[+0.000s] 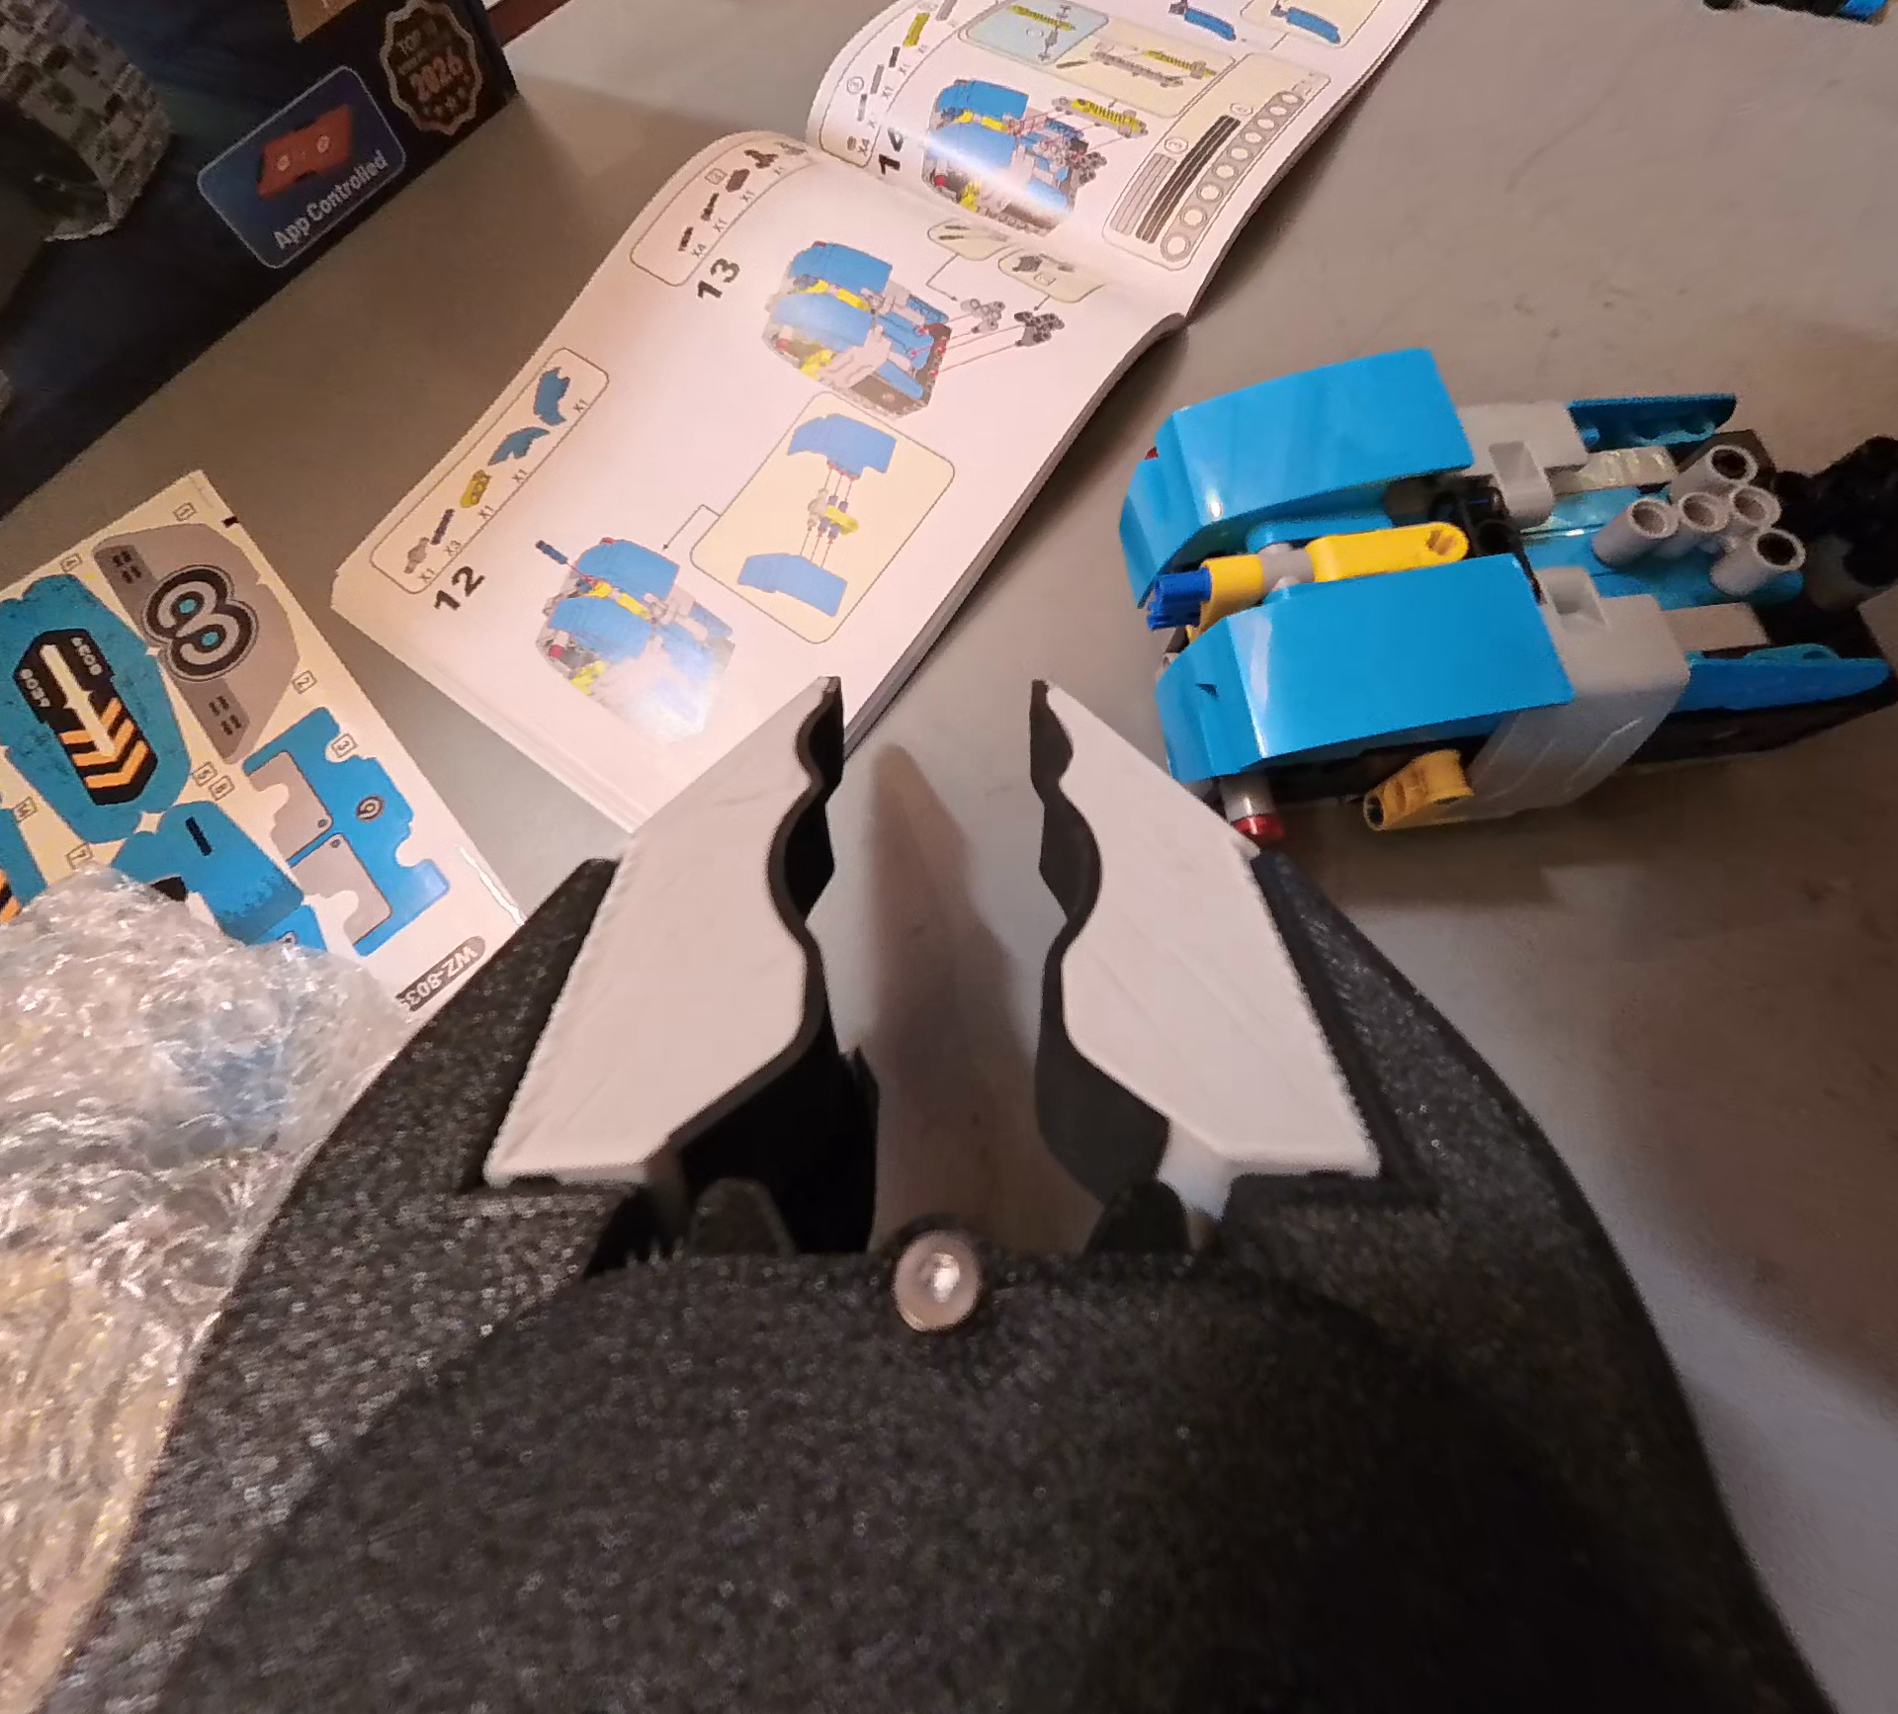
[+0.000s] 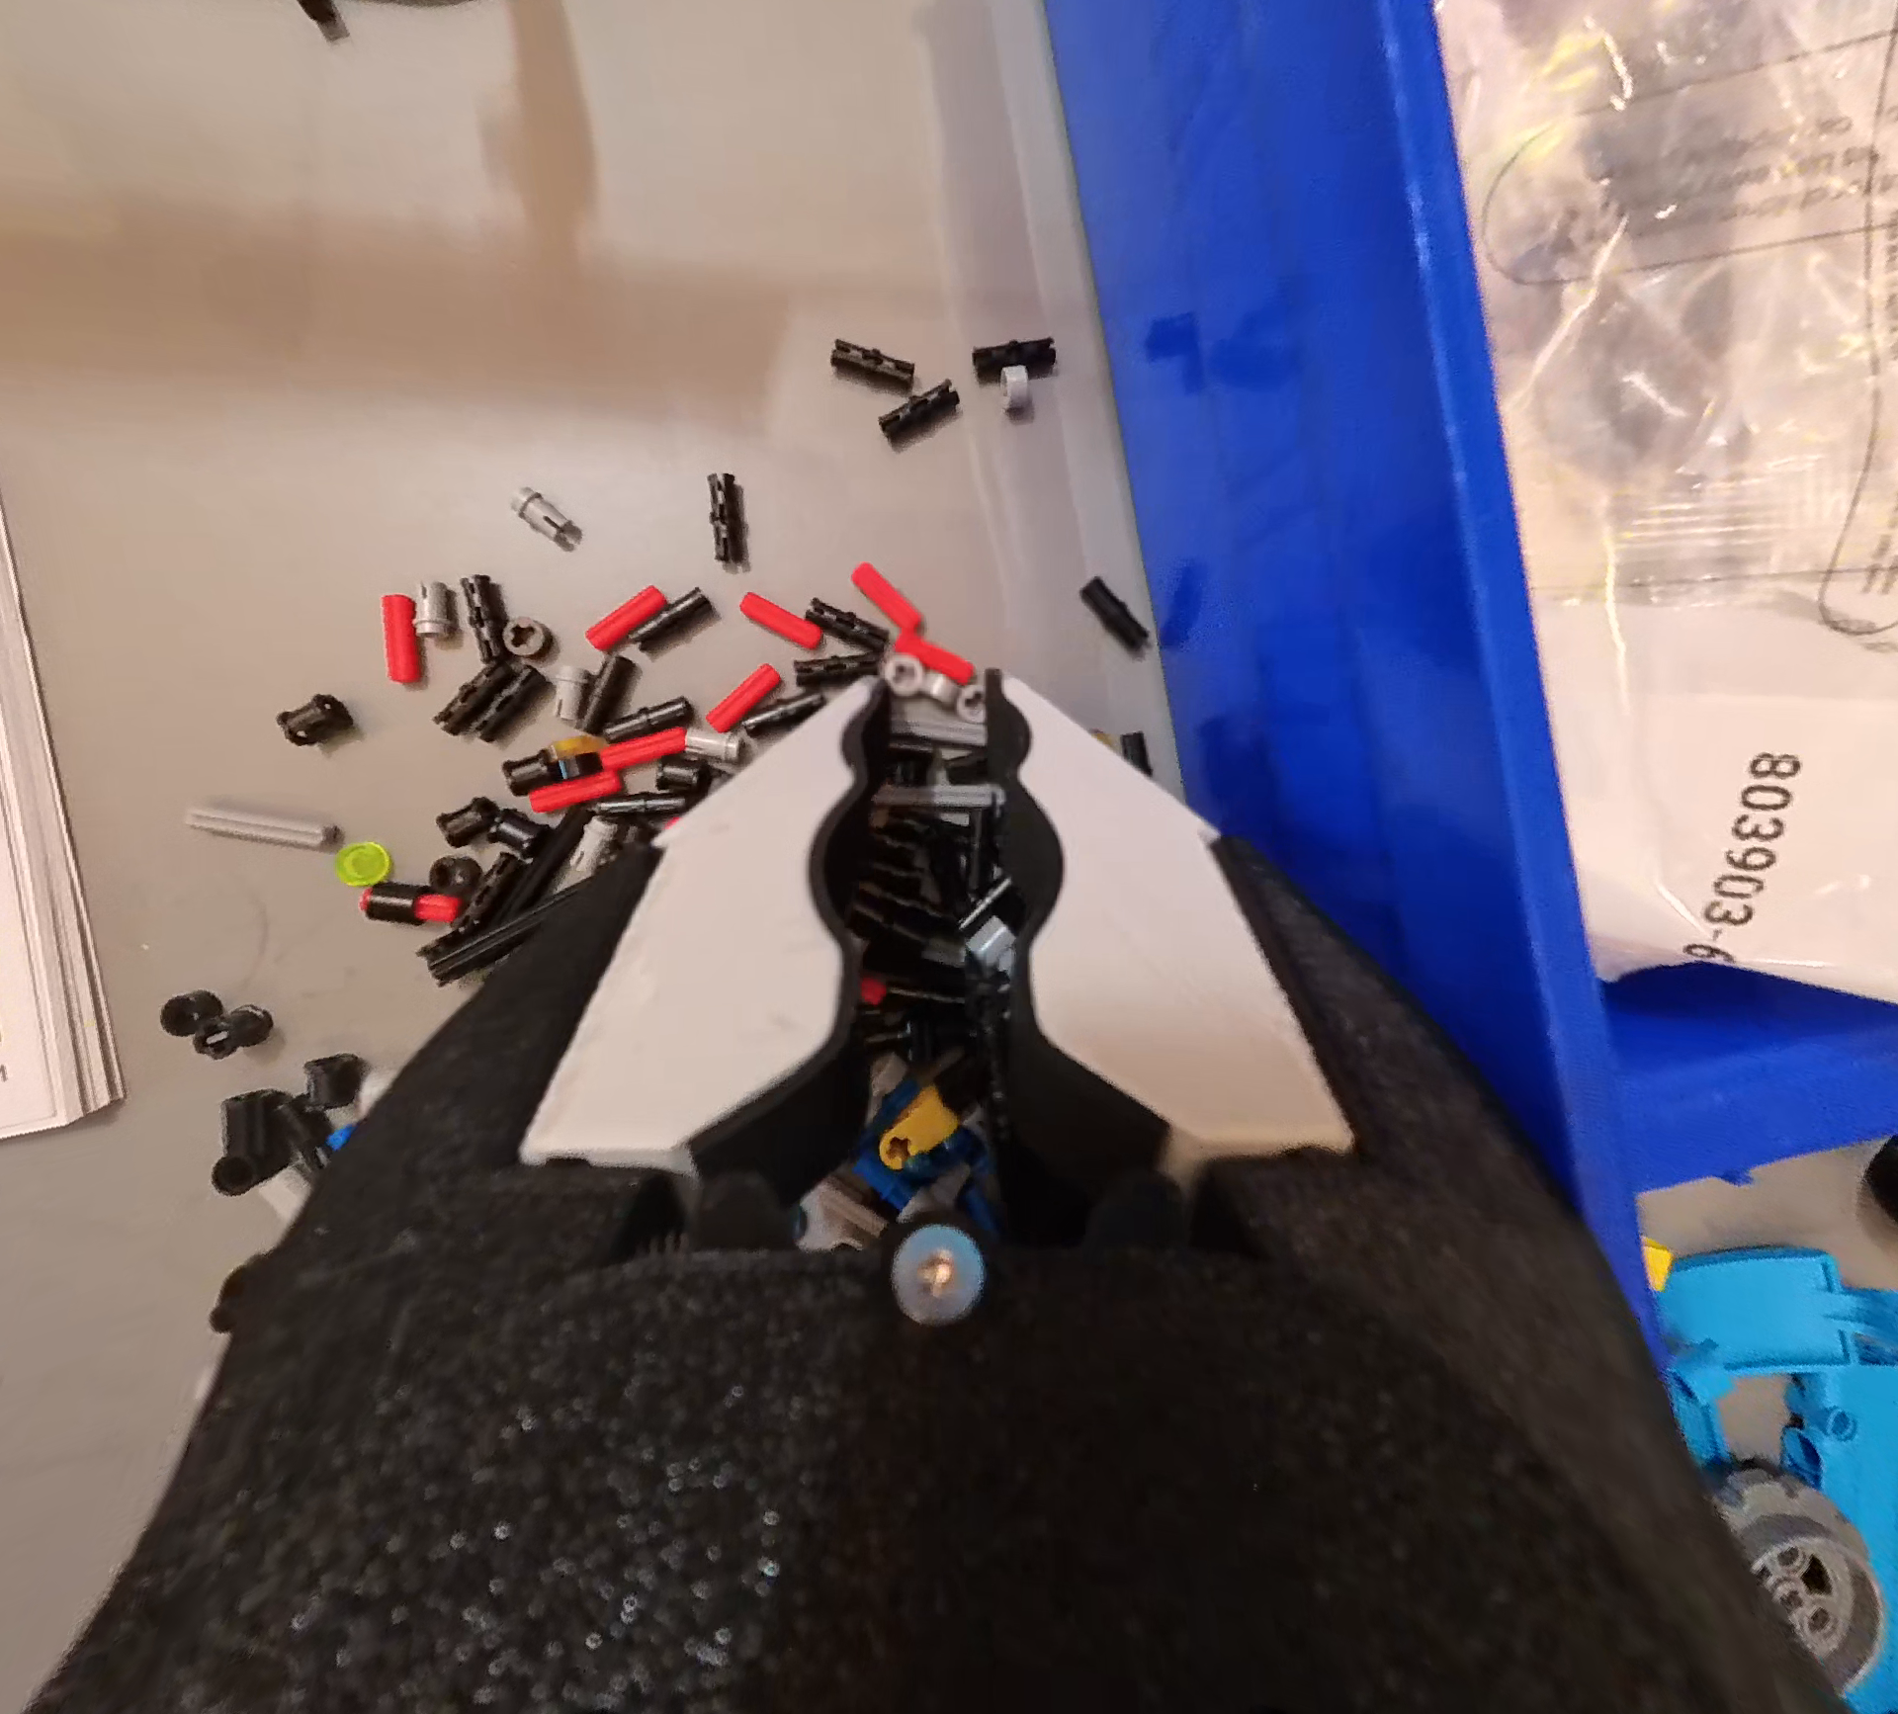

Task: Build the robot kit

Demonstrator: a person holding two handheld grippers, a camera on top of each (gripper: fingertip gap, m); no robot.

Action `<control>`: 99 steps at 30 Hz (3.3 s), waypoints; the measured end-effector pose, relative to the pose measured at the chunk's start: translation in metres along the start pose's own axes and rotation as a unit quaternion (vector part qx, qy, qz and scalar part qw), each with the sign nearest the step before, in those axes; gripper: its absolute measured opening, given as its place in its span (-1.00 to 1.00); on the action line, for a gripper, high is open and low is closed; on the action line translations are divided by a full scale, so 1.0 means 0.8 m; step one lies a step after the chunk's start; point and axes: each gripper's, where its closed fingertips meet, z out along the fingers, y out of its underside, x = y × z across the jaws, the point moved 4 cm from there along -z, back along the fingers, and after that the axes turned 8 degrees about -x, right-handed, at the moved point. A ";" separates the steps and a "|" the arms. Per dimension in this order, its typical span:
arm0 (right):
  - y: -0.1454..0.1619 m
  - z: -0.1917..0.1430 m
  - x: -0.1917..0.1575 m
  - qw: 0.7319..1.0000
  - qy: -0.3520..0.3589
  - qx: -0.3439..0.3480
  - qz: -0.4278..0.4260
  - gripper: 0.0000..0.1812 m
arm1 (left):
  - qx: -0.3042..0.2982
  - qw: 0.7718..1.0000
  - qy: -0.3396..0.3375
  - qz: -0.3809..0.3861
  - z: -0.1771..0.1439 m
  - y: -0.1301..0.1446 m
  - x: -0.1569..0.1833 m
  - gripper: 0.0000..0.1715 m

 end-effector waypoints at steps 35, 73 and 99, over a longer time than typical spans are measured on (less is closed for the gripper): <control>0.003 -0.001 -0.006 0.999 -0.036 -0.006 -0.007 -0.87 | -0.007 1.000 -0.009 0.014 0.002 0.001 0.002 -0.56; -0.001 -0.054 -0.072 0.972 -0.012 0.097 -0.213 -0.79 | -0.012 1.000 -0.011 0.015 0.003 0.002 0.003 -0.55; -0.008 -0.039 -0.039 0.983 -0.011 0.062 -0.173 -0.96 | -0.011 1.000 -0.012 0.015 0.003 0.002 0.003 -0.55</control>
